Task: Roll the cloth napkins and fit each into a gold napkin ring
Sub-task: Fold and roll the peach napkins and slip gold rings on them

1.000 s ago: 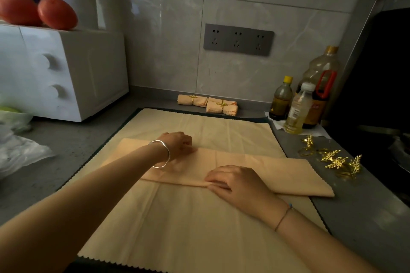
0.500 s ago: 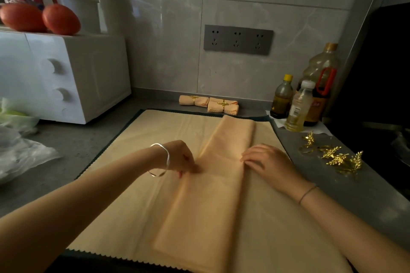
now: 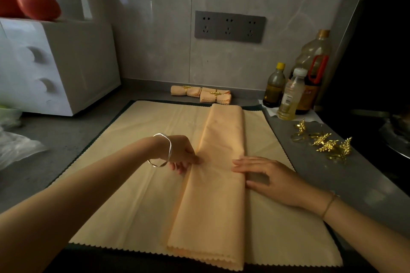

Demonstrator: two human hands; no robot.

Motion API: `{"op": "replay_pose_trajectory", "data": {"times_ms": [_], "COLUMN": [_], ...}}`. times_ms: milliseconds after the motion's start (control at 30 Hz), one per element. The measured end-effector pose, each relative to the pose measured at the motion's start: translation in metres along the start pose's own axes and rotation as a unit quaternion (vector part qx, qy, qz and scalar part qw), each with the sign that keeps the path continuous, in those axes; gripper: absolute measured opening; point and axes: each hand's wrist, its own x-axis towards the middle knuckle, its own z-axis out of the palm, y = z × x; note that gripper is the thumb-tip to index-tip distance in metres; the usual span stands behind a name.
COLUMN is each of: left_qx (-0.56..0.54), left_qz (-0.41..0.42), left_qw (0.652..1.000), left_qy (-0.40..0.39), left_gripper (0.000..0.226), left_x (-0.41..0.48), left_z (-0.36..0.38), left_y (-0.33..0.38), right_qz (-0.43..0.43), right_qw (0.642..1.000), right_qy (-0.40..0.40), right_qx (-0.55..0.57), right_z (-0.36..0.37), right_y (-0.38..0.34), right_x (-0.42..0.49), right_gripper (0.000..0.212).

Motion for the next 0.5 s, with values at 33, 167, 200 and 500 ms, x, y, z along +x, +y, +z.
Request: {"op": "replay_pose_trajectory", "data": {"times_ms": [33,167,200,500], "left_qx": [0.032,0.162,0.166,0.215], "left_qz": [-0.004,0.053,0.097,0.204], "left_qw": [0.999,0.967,0.964,0.949], "left_qy": [0.018,0.191,0.186,0.110], "left_gripper": [0.035,0.047,0.051,0.044], "left_x": [-0.002,0.001,0.004,0.045], "left_z": [-0.001,0.010,0.016,0.053], "left_y": [0.004,0.020,0.024,0.023], "right_qz": [0.001,0.004,0.001,-0.024], "right_qw": [1.000,0.997,0.996,0.997], "right_qy": [-0.008,-0.054,-0.063,-0.074], "right_qx": [0.020,0.062,0.058,-0.015], "right_z": [0.002,0.007,0.008,0.012], "right_y": [-0.003,-0.010,-0.011,-0.018], "right_x": [-0.003,-0.008,-0.009,-0.011], "right_gripper": [0.045,0.047,0.047,0.057]}}
